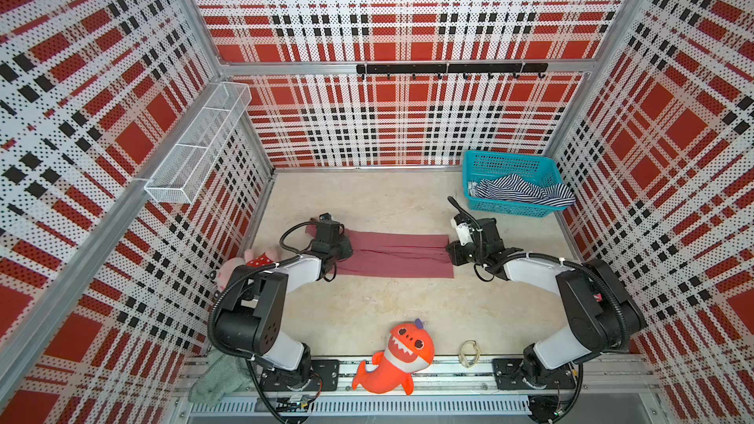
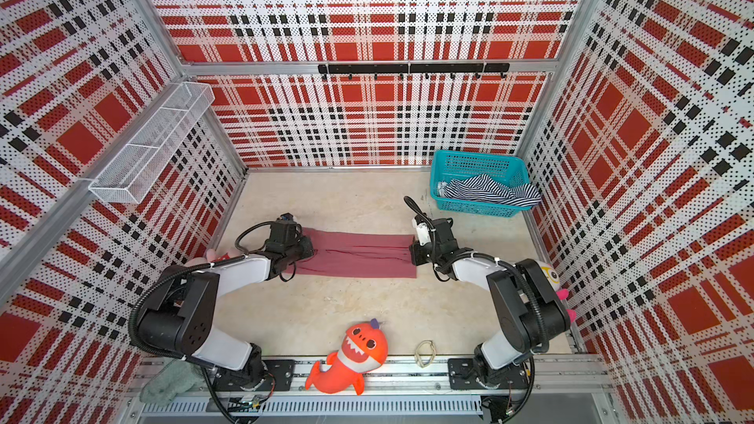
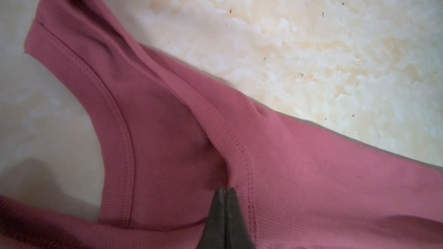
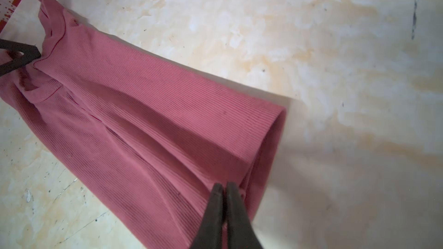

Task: Fold and stack tank tops
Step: Fold the tank top at the center of the table, then smooth out the tank top at the center of the table.

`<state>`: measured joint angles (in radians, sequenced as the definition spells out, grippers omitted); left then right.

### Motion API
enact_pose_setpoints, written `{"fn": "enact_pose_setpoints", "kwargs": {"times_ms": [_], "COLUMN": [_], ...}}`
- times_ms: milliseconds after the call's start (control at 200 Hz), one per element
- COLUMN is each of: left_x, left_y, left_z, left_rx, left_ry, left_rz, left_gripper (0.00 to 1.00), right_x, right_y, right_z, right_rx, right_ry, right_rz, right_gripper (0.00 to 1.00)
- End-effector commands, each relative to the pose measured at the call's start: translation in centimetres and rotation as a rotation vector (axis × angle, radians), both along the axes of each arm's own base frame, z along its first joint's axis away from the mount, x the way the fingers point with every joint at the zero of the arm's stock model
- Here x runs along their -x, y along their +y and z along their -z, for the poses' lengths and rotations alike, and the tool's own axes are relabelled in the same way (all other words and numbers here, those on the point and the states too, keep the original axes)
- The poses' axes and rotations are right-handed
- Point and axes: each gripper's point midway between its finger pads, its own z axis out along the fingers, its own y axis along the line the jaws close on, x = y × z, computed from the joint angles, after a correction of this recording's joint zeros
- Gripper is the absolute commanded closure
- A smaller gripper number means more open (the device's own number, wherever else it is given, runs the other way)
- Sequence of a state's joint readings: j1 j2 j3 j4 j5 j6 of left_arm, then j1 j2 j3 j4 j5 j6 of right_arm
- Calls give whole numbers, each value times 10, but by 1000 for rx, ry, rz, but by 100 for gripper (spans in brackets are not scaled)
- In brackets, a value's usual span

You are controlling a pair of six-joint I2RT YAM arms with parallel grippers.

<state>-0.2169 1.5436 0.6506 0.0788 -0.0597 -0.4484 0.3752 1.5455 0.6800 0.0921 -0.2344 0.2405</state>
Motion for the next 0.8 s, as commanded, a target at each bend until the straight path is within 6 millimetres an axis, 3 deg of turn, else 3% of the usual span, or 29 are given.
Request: {"fn": "enact_pose_setpoints", "kwargs": {"times_ms": [0, 165, 316, 421, 521, 661, 792], "left_x": [0, -5, -14, -23, -35, -36, -24], "left_y": [4, 16, -7, -53, -77, -84, -77], "left_z": [-16, -63, -78, -67, -53, -31, -7], "left_rx": [-3, -37, 26, 70, 140, 188, 199], "left_ry": [-36, -113, -146, -137, -140, -124, -84], "left_rz": [-21, -55, -7, 80, 101, 77, 46], "left_gripper": [99, 67, 61, 61, 61, 60, 56], "right_x": [-3, -8, -18, -26, -31, -31, -24], "right_y": [-7, -15, -17, 17, 50, 88, 97], "right_z": [-21, -56, -63, -63, -50, -32, -7], "right_rx": [-3, 24, 82, 8, -61, -88, -41], "right_ry": [-33, -75, -27, 3, 52, 110, 172], "right_rz": [52, 86, 195, 207, 225, 249, 280], "right_gripper": [80, 69, 71, 74, 77, 79, 82]}}
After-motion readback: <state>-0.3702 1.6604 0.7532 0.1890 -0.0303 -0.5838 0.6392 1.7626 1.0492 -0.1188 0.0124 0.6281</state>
